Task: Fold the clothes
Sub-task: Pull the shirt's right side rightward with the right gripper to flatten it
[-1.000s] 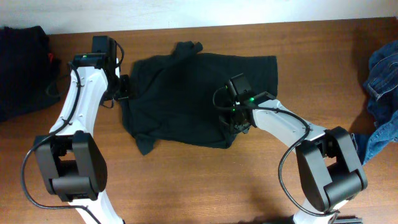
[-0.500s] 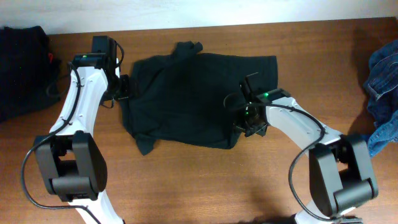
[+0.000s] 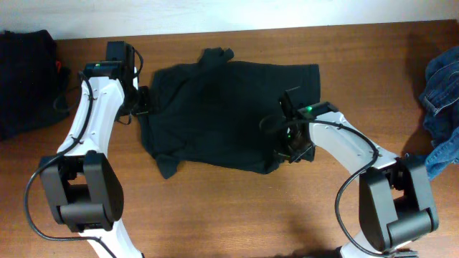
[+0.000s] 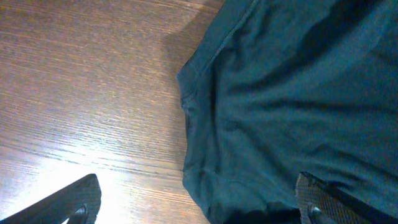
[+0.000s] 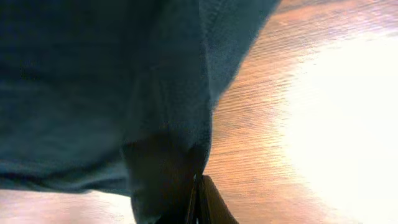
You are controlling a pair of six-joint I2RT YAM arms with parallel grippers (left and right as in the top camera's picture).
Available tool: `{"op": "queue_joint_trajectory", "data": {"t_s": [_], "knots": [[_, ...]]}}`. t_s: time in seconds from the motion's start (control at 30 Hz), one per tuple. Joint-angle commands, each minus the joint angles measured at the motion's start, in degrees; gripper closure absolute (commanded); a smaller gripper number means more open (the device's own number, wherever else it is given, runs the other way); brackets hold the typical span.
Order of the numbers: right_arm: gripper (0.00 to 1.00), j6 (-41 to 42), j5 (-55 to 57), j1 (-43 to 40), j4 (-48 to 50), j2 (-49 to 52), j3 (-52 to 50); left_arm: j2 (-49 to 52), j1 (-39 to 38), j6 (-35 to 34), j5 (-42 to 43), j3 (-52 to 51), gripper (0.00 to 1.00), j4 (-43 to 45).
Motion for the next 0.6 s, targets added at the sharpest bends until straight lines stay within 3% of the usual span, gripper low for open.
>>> {"op": "queue_joint_trajectory", "data": {"t_s": [0.0, 0.57], "knots": [[0.96, -2.89, 2.8, -1.53, -1.84, -1.09, 1.01, -1.11, 0.09, 0.31, -0.63, -0.17, 0.01, -0.04], [0.96, -5.68, 13.33, -6.47, -10.14, -1.09, 1.01, -1.11, 0.09, 0.31, -0.63, -0.17, 0.01, -0.04]]}}
